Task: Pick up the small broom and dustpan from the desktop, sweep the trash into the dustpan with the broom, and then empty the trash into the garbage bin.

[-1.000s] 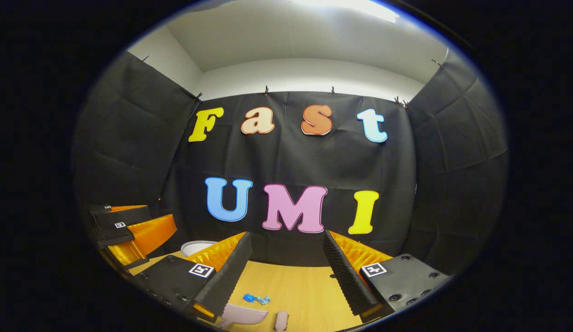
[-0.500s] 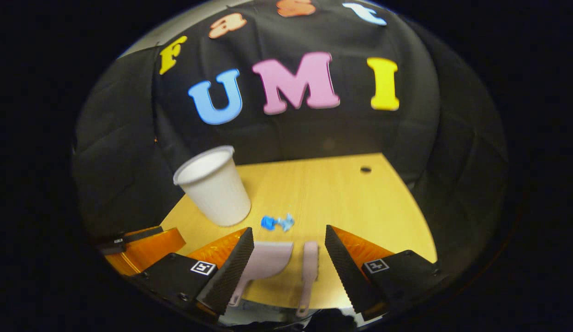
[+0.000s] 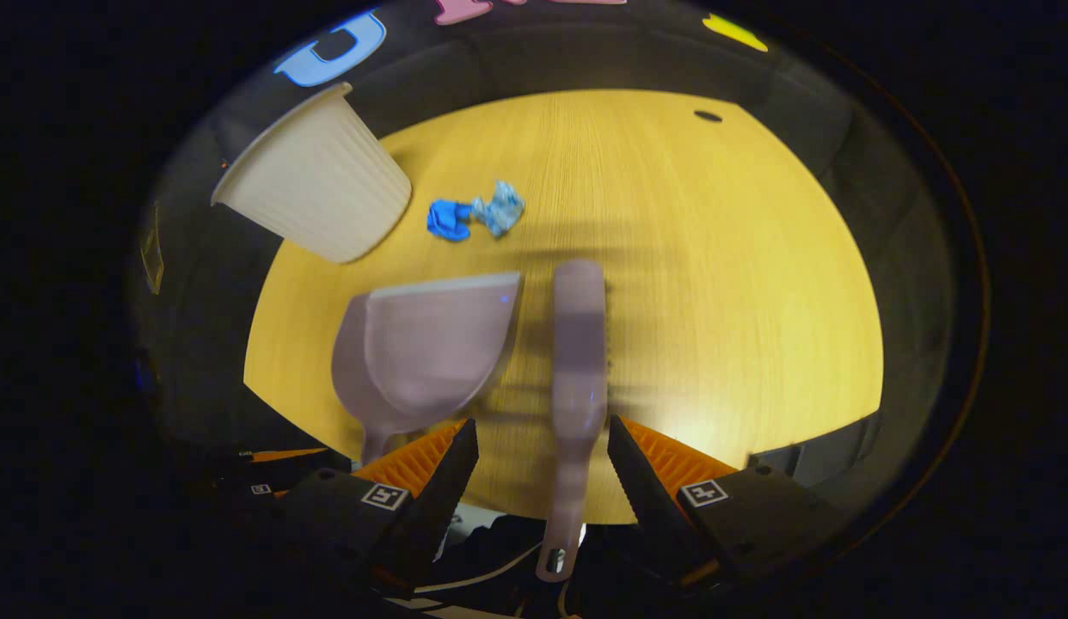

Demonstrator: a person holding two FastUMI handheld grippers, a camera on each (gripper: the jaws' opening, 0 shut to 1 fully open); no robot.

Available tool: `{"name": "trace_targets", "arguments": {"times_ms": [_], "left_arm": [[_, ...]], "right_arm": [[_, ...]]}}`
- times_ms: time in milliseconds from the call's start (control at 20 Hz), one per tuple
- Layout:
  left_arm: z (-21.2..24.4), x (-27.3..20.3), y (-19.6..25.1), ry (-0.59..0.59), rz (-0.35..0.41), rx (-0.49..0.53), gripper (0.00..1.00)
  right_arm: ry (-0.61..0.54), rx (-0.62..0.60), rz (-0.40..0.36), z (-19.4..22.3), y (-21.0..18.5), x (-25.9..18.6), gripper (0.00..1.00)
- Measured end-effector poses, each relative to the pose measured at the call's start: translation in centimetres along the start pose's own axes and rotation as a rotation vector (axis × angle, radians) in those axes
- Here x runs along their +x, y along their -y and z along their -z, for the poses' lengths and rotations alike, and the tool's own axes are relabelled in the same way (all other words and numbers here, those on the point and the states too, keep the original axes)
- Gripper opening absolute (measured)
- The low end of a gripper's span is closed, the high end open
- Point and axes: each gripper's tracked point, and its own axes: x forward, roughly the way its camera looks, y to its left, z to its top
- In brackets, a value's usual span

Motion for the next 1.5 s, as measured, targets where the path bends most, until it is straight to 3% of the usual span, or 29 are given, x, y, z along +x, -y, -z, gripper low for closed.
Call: {"name": "trace_targets", "arguments": {"times_ms": [200, 400, 700, 800, 850, 900, 1050, 1100, 1200, 1500], "left_arm": [[-2.8, 3.3, -0.8, -0.075, -0.072, 0.048, 0.85], [-3.9, 7.1, -2.0, -0.134, -0.093, 0.029, 0.85], [-3.9, 9.3, -2.0, -0.196, -0.134, 0.081, 0.85], [-3.9, 9.9, -1.6, -0.205, -0.123, 0.085, 0.86], [-4.2, 10.2, -1.6, -0.201, -0.132, 0.091, 0.85], [-4.3, 10.3, -1.4, -0.2, -0.136, 0.095, 0.84], [-4.7, 10.6, -1.3, -0.196, -0.138, 0.122, 0.73], [-5.1, 10.3, -1.8, -0.196, -0.161, 0.125, 0.58], [-5.1, 10.5, -2.0, -0.211, -0.176, 0.121, 0.36], [-4.9, 10.3, -2.0, -0.261, -0.189, 0.16, 0.3]], "right_arm": [[-0.113, -0.004, 0.028, 1.5, 1.1, 2.9, 0.99], [-0.169, -0.009, 0.081, 1.3, 2.2, 4.2, 0.99], [-0.202, -0.026, 0.147, 1.5, 3.3, 5.3, 0.99], [-0.213, -0.035, 0.158, 1.5, 3.3, 5.2, 0.82], [-0.215, -0.037, 0.165, 1.5, 3.5, 5.1, 0.86], [-0.215, -0.029, 0.172, 1.5, 3.6, 5.1, 0.73], [-0.229, -0.015, 0.171, 1.6, 3.6, 5.2, 0.48], [-0.227, -0.013, 0.168, 1.6, 3.5, 5.2, 0.4], [-0.231, -0.016, 0.155, 1.7, 3.3, 5.4, 0.45], [-0.242, -0.013, 0.138, 1.6, 3.1, 5.3, 0.4]]}}
